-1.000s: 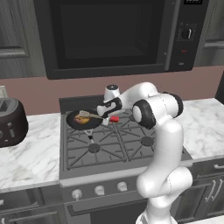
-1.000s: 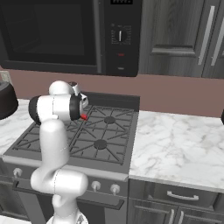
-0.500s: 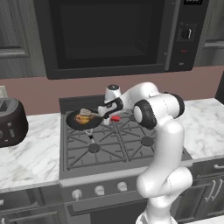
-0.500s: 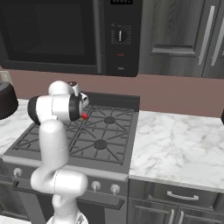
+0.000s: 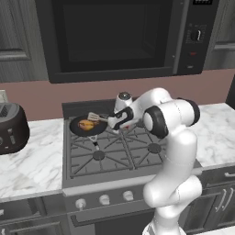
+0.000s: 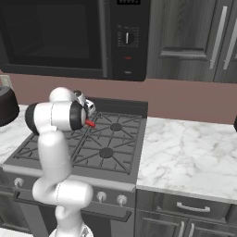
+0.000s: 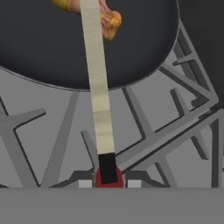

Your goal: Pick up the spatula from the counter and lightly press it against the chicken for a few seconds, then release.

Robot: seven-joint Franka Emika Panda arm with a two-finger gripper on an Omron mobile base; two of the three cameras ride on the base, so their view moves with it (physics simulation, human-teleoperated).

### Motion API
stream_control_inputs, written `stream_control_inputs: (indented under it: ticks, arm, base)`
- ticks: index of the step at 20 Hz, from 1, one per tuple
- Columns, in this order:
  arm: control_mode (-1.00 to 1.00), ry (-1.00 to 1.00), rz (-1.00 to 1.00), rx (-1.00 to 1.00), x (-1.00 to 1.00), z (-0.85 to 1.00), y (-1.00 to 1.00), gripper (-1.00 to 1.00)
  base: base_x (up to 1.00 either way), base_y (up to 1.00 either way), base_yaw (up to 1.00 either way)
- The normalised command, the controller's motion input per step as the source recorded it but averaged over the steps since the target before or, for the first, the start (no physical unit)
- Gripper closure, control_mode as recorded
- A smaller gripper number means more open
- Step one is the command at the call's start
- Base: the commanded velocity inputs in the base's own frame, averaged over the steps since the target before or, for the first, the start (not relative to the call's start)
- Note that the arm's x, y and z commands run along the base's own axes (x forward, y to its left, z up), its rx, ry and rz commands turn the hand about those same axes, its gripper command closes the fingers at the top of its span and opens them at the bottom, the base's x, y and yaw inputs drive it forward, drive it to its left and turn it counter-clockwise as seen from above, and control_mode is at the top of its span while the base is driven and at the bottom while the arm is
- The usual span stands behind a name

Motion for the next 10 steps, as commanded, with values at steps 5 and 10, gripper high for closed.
stream_control_inputs:
  ticks: [5,10]
  arm:
    - [-1.00,-0.12,0.01,0.00,-0.13,0.13,-0.20,1.00]
    - [-1.00,-0.09,0.02,0.00,-0.10,0.29,-0.21,1.00]
  base:
    - [0.00,0.00,0.00]
    - [0.00,0.00,0.00]
